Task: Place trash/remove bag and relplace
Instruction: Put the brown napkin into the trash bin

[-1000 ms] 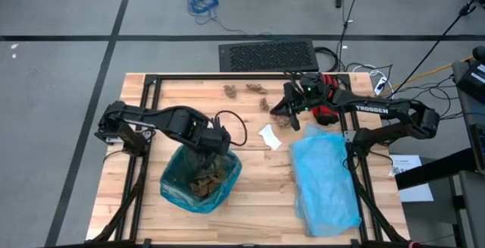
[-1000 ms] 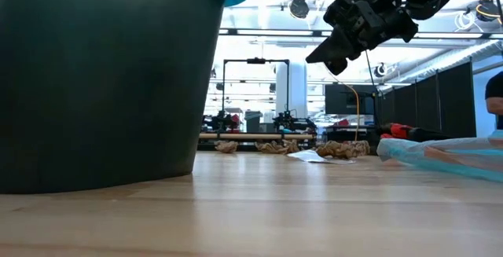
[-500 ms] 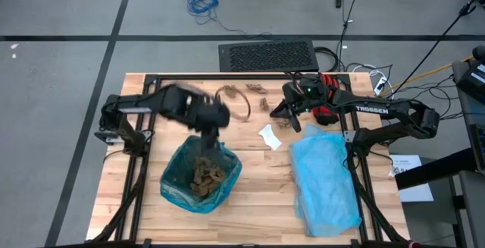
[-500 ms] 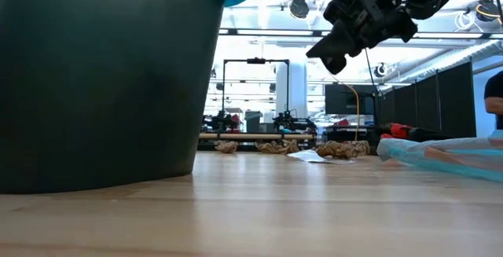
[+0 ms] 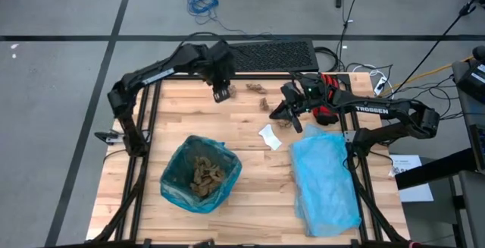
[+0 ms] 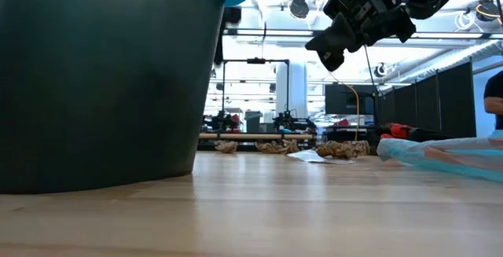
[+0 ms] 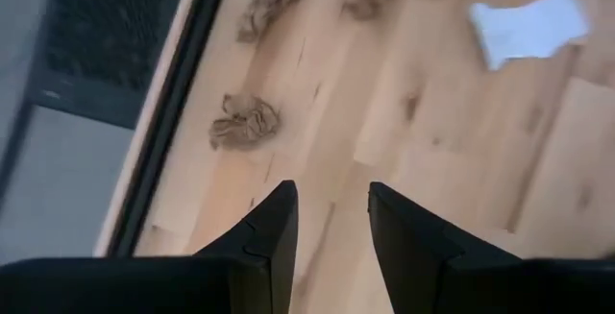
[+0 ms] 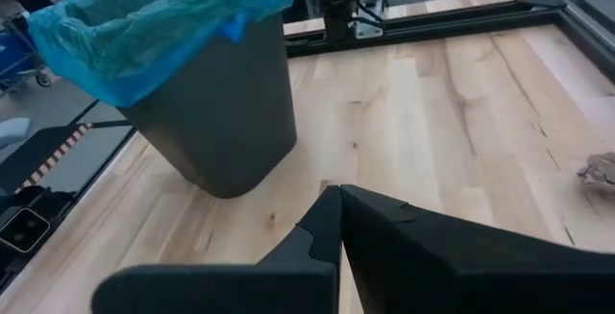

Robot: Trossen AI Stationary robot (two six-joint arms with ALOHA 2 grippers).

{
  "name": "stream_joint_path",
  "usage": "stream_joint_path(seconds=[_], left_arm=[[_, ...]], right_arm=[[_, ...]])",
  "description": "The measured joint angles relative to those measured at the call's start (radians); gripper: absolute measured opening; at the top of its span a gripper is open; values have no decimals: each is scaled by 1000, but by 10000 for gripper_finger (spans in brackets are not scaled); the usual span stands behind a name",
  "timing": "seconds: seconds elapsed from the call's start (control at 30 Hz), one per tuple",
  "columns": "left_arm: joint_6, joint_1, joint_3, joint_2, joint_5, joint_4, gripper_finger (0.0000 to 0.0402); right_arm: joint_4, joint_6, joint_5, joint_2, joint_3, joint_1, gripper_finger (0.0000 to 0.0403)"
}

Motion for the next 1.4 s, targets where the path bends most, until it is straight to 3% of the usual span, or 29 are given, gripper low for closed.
stream_joint_path(seconds=[0.2, 0.6, 0.93, 1.03, 1.2, 1.4], left_arm=[[32, 74, -121, 109, 47, 181, 126], [106, 79, -124, 345, -50, 288, 126], [135, 92, -124, 418, -99, 377, 124], [132, 92, -123, 418, -131, 376, 101], [155, 93, -117, 410, -229, 334, 14], [154, 63, -113, 324, -221, 293, 5]], right_arm=[[20, 4, 39, 0, 0, 0, 27], [20, 30, 55, 0, 0, 0, 78], [18, 34, 54, 0, 0, 0, 84], [19, 34, 54, 0, 0, 0, 84], [18, 33, 53, 0, 0, 0, 84], [19, 27, 53, 0, 0, 0, 84]])
